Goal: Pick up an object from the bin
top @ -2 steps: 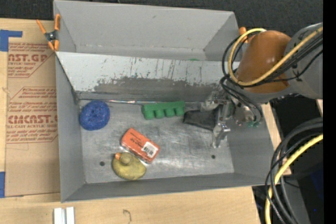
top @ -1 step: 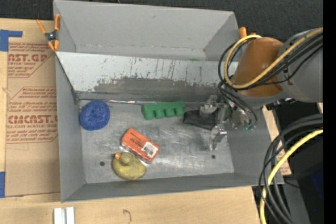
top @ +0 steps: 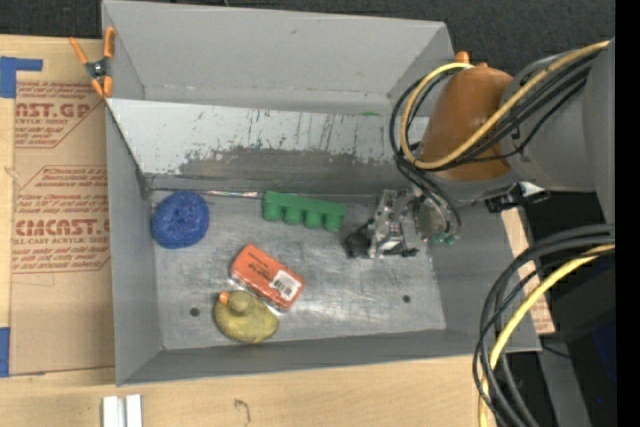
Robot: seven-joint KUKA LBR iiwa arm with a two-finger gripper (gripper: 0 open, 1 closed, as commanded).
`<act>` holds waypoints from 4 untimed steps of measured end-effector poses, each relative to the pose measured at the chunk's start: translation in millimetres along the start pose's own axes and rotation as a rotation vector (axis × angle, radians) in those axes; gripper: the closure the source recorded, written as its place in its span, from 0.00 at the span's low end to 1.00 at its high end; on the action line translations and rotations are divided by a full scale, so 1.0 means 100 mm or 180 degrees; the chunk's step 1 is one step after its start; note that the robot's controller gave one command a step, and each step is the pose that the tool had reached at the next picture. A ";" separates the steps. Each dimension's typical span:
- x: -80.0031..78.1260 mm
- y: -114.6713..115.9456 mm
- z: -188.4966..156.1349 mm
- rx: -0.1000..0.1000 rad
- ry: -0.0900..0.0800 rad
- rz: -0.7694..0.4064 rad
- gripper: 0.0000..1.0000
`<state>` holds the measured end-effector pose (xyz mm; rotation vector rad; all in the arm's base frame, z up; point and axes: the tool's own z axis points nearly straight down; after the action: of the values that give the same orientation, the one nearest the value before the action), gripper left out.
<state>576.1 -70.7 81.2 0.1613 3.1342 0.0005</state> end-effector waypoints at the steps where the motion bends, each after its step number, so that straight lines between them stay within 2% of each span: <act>1: 0.00 0.00 0.00 0.0001 0.0000 0.0000 1.00; 2: -0.03 -0.05 -0.51 -0.0002 0.0025 0.0112 1.00; 3: 0.08 -0.06 -0.82 0.0003 -0.0016 0.0034 1.00; 4: -0.02 -0.07 -0.59 0.0003 -0.0002 0.0005 1.00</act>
Offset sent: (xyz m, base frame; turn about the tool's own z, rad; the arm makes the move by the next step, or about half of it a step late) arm 0.0092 -0.0154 0.1222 0.0829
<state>577.5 -77.7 140.6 0.1635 3.1334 -0.0009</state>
